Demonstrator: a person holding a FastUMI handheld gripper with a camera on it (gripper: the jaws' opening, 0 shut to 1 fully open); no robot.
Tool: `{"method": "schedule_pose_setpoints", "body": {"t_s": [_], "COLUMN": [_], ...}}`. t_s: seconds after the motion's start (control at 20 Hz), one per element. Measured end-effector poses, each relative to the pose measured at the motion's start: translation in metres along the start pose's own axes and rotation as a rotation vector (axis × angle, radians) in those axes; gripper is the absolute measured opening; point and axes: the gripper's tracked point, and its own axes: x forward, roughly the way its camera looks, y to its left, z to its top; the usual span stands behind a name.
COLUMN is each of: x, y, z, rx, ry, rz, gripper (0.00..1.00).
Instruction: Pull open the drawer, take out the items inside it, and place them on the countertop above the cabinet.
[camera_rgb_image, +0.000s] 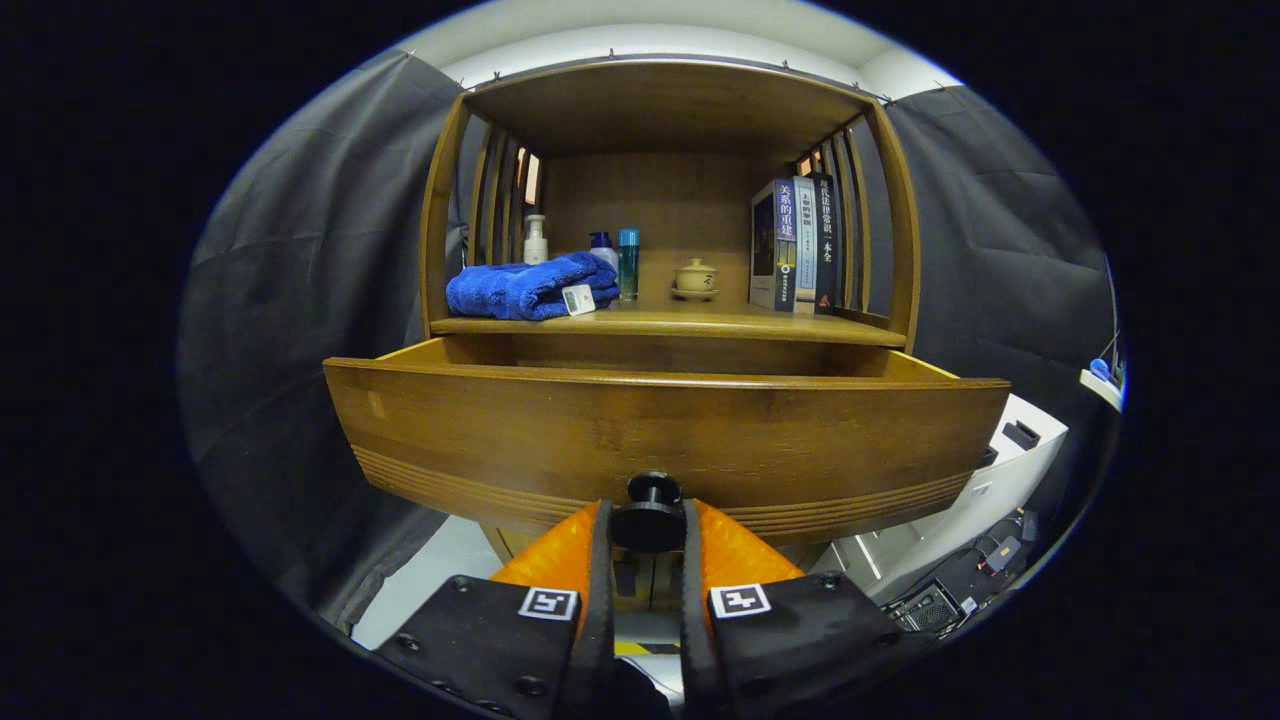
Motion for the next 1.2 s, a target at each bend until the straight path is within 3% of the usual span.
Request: {"method": "schedule_pose_setpoints", "body": {"t_s": [0.8, 1.15, 1.2], "x": [-0.022, -0.024, -0.027], "y": [0.001, 0.001, 0.000], "z": [-0.015, -0.008, -0.006], "rx": [-0.010, 0.002, 0.003], "ry": [0.025, -0.004, -0.012], "rz": [0.010, 0.005, 0.002], "gripper": [0.36, 0.52, 0.62]}}
